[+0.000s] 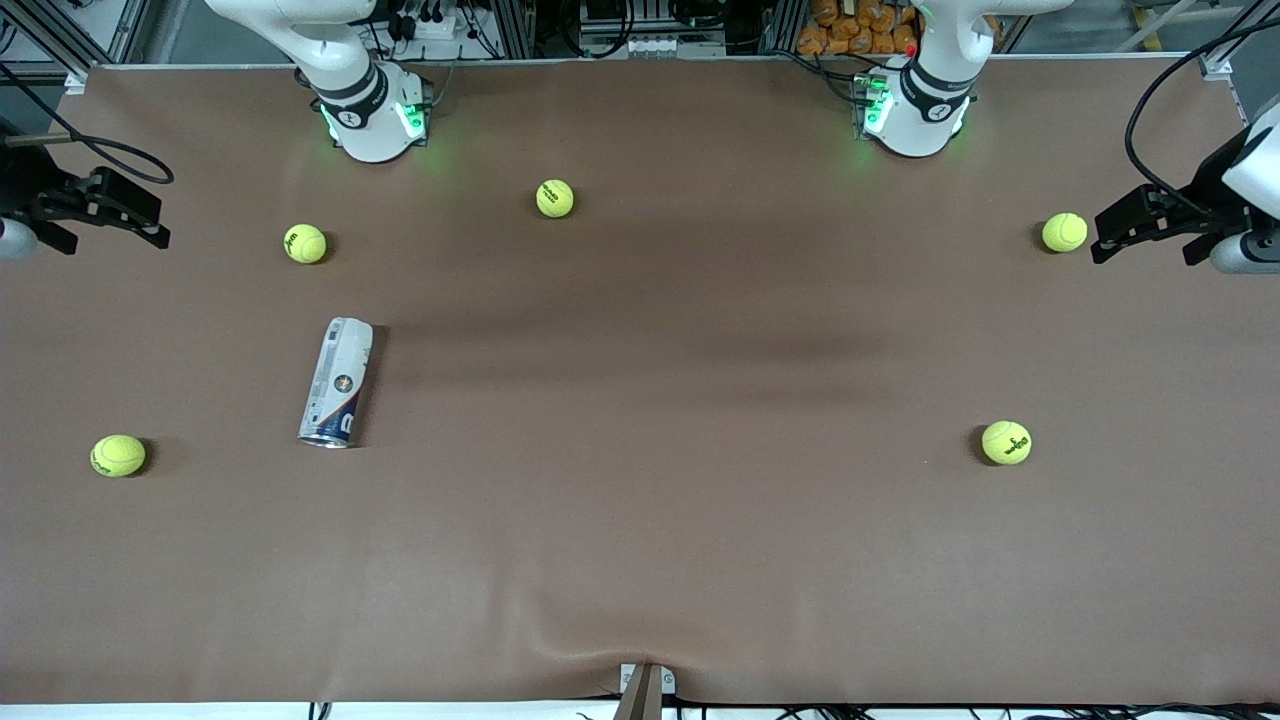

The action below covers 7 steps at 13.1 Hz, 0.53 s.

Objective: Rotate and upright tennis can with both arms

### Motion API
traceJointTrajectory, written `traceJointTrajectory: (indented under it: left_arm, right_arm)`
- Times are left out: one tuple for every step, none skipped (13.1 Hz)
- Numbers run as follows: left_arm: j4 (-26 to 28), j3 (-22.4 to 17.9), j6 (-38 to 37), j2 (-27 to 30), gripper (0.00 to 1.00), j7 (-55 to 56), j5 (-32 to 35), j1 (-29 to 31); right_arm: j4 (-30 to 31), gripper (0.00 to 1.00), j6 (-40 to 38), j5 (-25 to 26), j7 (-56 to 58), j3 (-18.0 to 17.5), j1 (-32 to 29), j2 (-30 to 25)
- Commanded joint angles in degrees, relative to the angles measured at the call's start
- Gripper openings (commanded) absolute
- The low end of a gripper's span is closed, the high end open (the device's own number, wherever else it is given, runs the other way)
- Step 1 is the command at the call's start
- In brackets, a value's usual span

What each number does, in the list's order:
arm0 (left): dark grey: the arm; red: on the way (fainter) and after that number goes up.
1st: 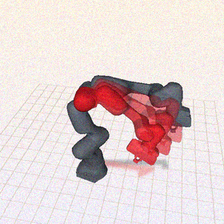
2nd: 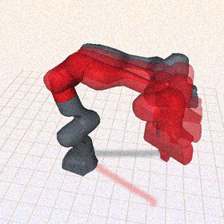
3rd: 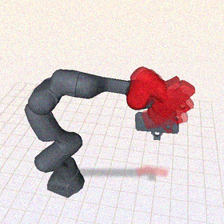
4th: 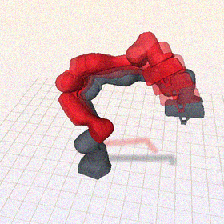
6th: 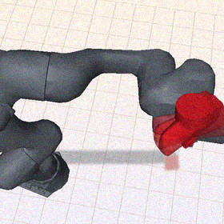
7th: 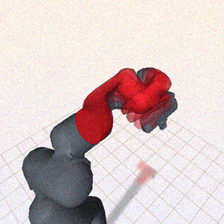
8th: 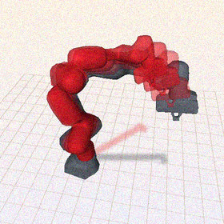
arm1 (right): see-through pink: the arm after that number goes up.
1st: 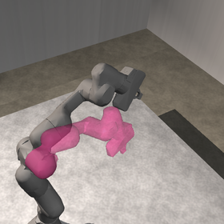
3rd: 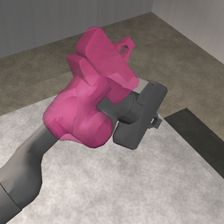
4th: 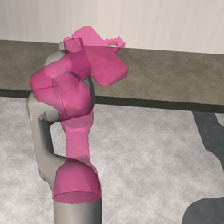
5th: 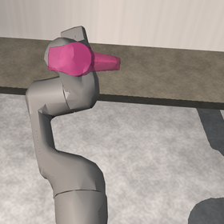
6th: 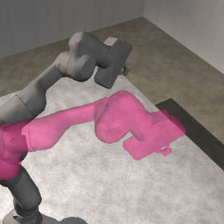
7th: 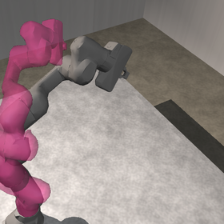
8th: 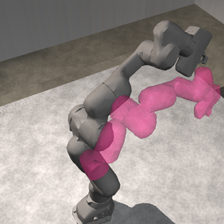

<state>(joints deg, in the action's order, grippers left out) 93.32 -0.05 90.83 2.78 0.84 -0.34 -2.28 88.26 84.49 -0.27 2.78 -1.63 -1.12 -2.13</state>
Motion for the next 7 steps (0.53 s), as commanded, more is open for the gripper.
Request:
traceJointTrajectory:
  left_arm:
    - [-0.68,0.22,-1.18,-0.23,1.0,-0.14,0.43,0.09]
    - [-0.77,0.4,-1.19,-0.14,1.0,0.04,0.43,-0.26]
    - [-0.77,0.4,-1.19,-0.14,1.0,0.04,0.52,-0.26]
    - [-0.86,0.49,-1.19,-0.23,1.0,-0.05,0.52,-0.35]
    - [-0.68,0.49,-1.19,-0.31,1.0,-0.05,0.43,-0.35]
    - [-0.77,0.58,-1.19,-0.31,1.0,-0.13,0.43,-0.35]
    - [-0.86,0.58,-1.19,-0.31,1.0,-0.13,0.52,-0.35]
  right_arm:
    - [2.01,1.0,0.5,0.54,0.82,-0.75,-1.25,-1.74]
    - [1.83,1.0,0.59,0.54,0.82,-0.75,-1.34,-1.65]
    - [1.83,1.0,0.68,0.54,0.82,-0.75,-1.25,-1.56]
    - [1.83,1.0,0.94,0.62,0.65,-0.75,-1.16,-1.56]
    - [1.66,1.0,1.2,0.62,0.56,-0.75,-1.08,-1.47]
    - [1.48,1.0,1.29,0.62,0.56,-0.83,-1.16,-1.39]
    - [1.31,1.0,1.29,0.62,0.64,-0.83,-1.16,-1.21]
